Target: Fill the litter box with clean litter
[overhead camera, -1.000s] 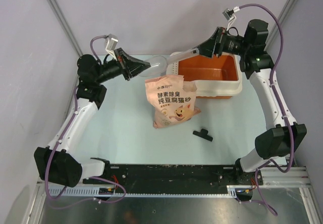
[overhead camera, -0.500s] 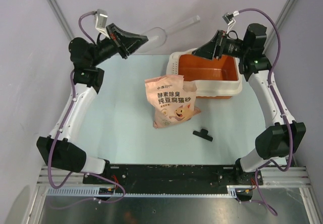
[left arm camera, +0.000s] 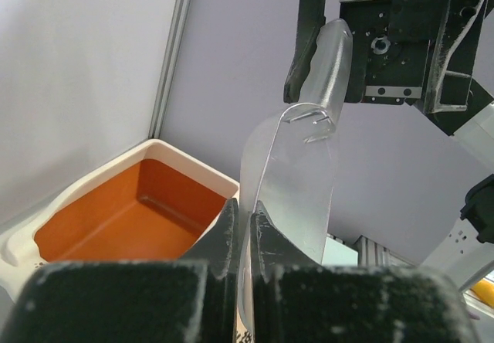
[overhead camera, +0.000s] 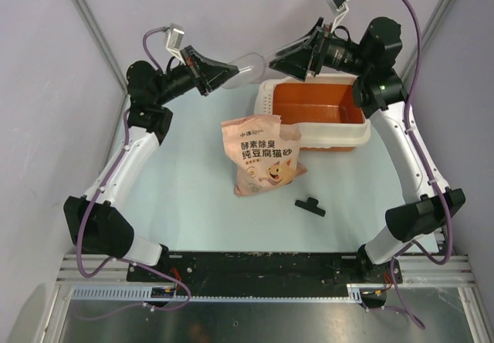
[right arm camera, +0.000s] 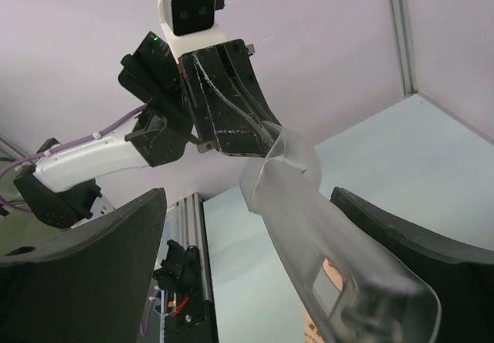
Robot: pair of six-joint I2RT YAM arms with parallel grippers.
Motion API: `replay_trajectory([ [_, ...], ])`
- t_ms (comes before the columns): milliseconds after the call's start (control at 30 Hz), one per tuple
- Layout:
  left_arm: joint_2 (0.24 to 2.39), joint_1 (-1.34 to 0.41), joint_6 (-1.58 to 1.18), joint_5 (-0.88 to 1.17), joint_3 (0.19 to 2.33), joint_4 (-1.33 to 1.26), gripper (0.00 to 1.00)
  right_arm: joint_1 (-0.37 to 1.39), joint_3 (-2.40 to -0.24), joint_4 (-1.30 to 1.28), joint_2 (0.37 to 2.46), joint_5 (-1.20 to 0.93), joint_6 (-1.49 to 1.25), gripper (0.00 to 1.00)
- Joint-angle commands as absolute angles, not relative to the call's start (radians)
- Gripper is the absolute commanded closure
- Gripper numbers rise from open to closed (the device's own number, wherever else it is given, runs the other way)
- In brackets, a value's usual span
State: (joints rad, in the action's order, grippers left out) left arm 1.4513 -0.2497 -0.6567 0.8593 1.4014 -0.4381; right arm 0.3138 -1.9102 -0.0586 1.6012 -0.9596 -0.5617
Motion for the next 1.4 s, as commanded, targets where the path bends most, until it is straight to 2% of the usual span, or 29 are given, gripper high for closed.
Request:
replay_trajectory([
  [0,1.421,-0.255,-0.678,0.839,1.396,-0.489,1.0,0.354,-1.945,-0.028,1.624,-0.927,-0.572,0.11],
  [200,1.397,-0.256,-0.675,0.847,1.356,-0.497,1.0,0.357,-1.947,-0.031,1.621,-0.879,-0.572,0.16],
  [500,1.388,-0.255,-0.663,0.844,1.324,-0.499,1.0,0.347,-1.941,-0.035,1.609,-0.888,-0.526,0.41],
  [767,1.384,-0.256,-0.666,0.853,1.305,-0.503,1.0,0.325,-1.947,-0.034,1.611,-0.868,-0.517,0.44],
  [867,1.381,-0.258,-0.663,0.859,1.292,-0.503,1.0,0.33,-1.945,-0.023,1.617,-0.879,-0.509,0.5],
  [1067,1.359,-0.264,-0.655,0.864,1.25,-0.506,1.0,0.333,-1.97,-0.015,1.641,-0.845,-0.476,0.69],
  [1167,1.348,-0.264,-0.655,0.856,1.232,-0.509,1.0,0.342,-1.976,-0.028,1.654,-0.857,-0.447,0.87],
  [1200,1.347,-0.264,-0.653,0.85,1.229,-0.509,1.0,0.341,-1.965,-0.037,1.652,-0.862,-0.421,1.0],
  [1300,1.342,-0.261,-0.638,0.851,1.215,-0.509,0.81,0.325,-1.953,-0.09,1.641,-0.864,-0.385,1.0],
  [1367,1.341,-0.253,-0.629,0.862,1.212,-0.508,0.74,0.281,-1.934,-0.118,1.621,-0.851,-0.38,1.0],
])
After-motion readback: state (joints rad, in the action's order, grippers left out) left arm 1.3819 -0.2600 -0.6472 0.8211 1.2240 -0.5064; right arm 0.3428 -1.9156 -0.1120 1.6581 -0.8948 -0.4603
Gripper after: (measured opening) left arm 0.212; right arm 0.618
